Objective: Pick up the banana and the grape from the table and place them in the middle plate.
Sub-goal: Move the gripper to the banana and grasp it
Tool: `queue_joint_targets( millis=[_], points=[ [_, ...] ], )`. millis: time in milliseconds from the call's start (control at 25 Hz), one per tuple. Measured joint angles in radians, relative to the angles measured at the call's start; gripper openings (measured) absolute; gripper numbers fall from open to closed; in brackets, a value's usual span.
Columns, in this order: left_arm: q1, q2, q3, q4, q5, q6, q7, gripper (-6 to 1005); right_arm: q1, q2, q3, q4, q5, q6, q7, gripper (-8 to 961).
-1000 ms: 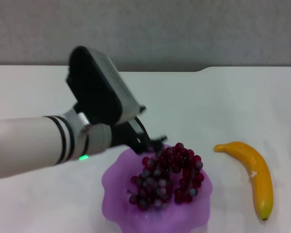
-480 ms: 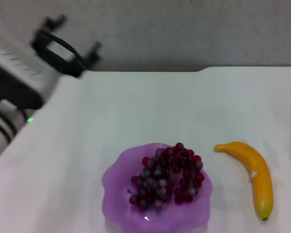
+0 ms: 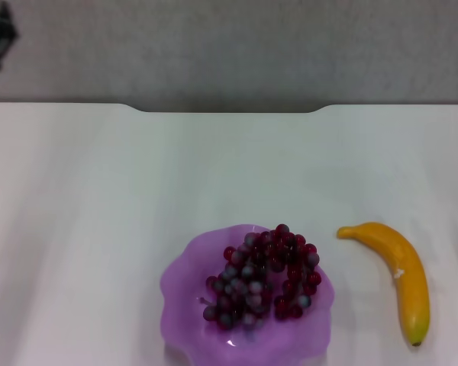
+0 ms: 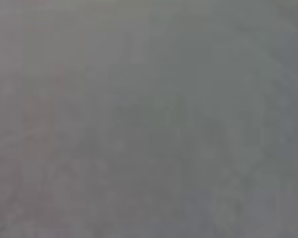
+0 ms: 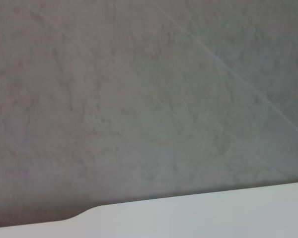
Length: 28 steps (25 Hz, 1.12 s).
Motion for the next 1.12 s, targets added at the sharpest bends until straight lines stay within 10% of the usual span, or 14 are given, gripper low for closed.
queue_joint_targets(
  millis=[240, 440, 1120],
  points=[
    [-0.032, 0.112, -0.026, 0.195, 0.205, 0.181, -0.514, 880, 0.0, 0.0, -0.003, 0.0, 0.0, 0.0, 0.0, 564],
    [-0.046, 0.188, -0.03, 0.251, 0.248, 0.087, -0.661, 880, 0.002, 0.0, -0.007, -0.01, 0.0, 0.03, -0.003, 564],
    [-0.023, 0.116, -0.119, 0.053, 0.25, -0.332, -0.405, 880, 0.182, -0.005, 0.166, 0.082, -0.025, 0.565, -0.001, 565]
  ],
)
